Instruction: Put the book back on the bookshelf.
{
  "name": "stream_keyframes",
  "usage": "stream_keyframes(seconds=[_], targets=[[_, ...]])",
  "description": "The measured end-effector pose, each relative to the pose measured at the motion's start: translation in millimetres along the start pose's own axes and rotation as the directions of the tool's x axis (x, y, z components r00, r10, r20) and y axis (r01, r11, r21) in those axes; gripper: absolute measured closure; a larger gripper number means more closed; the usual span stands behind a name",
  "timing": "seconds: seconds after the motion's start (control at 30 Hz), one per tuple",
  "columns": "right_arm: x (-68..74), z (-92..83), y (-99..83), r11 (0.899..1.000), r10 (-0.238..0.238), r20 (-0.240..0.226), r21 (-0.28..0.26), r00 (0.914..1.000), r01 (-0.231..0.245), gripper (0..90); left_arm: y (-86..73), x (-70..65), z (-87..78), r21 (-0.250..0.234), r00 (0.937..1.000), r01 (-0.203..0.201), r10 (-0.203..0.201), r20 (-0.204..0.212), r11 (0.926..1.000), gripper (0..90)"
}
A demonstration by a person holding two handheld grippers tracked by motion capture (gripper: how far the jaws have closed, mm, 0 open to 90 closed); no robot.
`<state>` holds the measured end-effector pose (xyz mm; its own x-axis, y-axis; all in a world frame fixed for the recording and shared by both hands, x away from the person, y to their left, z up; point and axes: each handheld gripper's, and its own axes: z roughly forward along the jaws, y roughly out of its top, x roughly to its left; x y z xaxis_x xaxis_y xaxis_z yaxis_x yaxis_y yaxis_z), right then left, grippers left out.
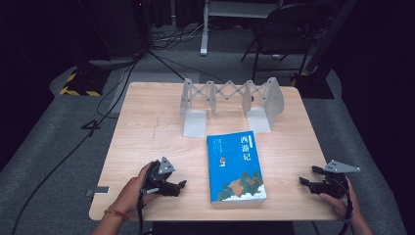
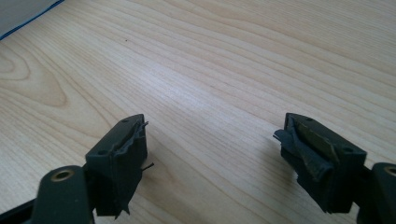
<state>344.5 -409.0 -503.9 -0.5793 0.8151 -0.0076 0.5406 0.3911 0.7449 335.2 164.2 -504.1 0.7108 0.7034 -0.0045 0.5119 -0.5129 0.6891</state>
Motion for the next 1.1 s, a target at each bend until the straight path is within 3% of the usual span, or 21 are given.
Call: stream_keyframes(seconds=[0.07,0.17,0.2,0.23,0.27,0.4,0.5,0.6,0.67,0.7,0.8,0.83,0.87,0.9,0.97,1.07,1.1], targets=[[0.8,0.4,0.4,1.0,-0.012,-0.01,0.002,0.9999,0.012,20.4,-0.1,-0.2,-0.3,0.0,1.0,-0.001,0.001,0.002,1.0,14.8],[6.4,0.3,3.2,0.997,-0.076,0.009,0.005,0.9971,0.076,19.2,-1.2,-2.8,-1.1,0.0,0.9998,-0.012,0.012,0.018,0.9999,15.4],[8.5,0.6,5.4,0.997,-0.078,0.001,0.02,0.997,0.078,19.2,-1.2,-2.8,-1.1,0.0,0.9998,-0.012,0.012,0.018,0.9999,15.4],[11.8,1.8,8.7,0.995,-0.089,-0.029,0.039,0.9956,0.09,19.3,-1.3,-4.8,-1.2,-0.001,0.9992,-0.026,0.026,0.03,0.9997,15.3],[11.8,1.8,8.7,0.995,-0.089,-0.029,0.039,0.9956,0.09,19.3,-0.9,-7.7,-0.7,-0.002,0.9992,-0.024,0.024,0.031,0.9997,15.3],[33.4,0.9,27.3,0.985,-0.171,-0.105,0.017,0.9797,0.174,21.4,0.2,-18.1,0.2,0.0,0.9972,-0.052,0.052,0.054,0.9987,15.1],[55.8,4.6,41.2,0.973,-0.225,-0.182,0.018,0.9572,0.232,24.5,1.0,-30.6,0.3,0.005,0.9928,-0.083,0.082,0.087,0.9965,14.6],[82.4,12.1,49.8,0.954,-0.284,-0.236,0.024,0.9294,0.297,28.8,1.9,-46.8,0.9,0.014,0.9887,-0.101,0.099,0.112,0.9947,13.4],[96.2,17.3,53.5,0.941,-0.316,-0.281,0.03,0.9061,0.337,32.2,3.1,-55.0,1.8,0.019,0.9845,-0.121,0.117,0.13,0.9925,11.3],[100.5,19.6,54.7,0.935,-0.329,-0.297,0.034,0.8966,0.354,32.5,3.9,-58.6,2.1,0.021,0.9802,-0.139,0.134,0.145,0.9901,11.2],[112.0,24.9,55.3,0.918,-0.352,-0.347,0.052,0.8691,0.393,37.3,6.0,-68.9,5.6,0.027,0.9759,-0.158,0.152,0.156,0.987,7.6],[113.5,25.1,54.3,0.917,-0.351,-0.349,0.061,0.8692,0.394,37.4,6.9,-71.7,7.6,0.029,0.9755,-0.16,0.154,0.158,0.9867,3.9],[113.9,25.3,53.1,0.913,-0.359,-0.354,0.06,0.864,0.403,38.1,7.9,-74.0,9.3,0.027,0.9746,-0.162,0.156,0.161,0.9864,2.0],[114.0,25.3,52.1,0.916,-0.348,-0.363,0.064,0.8643,0.396,40.1,9.5,-76.5,11.6,0.025,0.9755,-0.158,0.153,0.159,0.9871,0.8],[116.3,26.6,50.7,0.91,-0.356,-0.372,0.071,0.857,0.409,41.0,13.5,-80.3,15.2,0.024,0.9762,-0.157,0.152,0.155,0.9872,0.7],[117.8,28.3,50.4,0.91,-0.355,-0.357,0.081,0.864,0.407,42.5,20.0,-85.6,21.1,0.027,0.9793,-0.149,0.143,0.143,0.9885,0.7],[117.0,27.4,49.9,0.911,-0.354,-0.368,0.072,0.8597,0.406,44.6,21.9,-86.4,22.9,0.027,0.9794,-0.148,0.143,0.142,0.9885,0.7]])
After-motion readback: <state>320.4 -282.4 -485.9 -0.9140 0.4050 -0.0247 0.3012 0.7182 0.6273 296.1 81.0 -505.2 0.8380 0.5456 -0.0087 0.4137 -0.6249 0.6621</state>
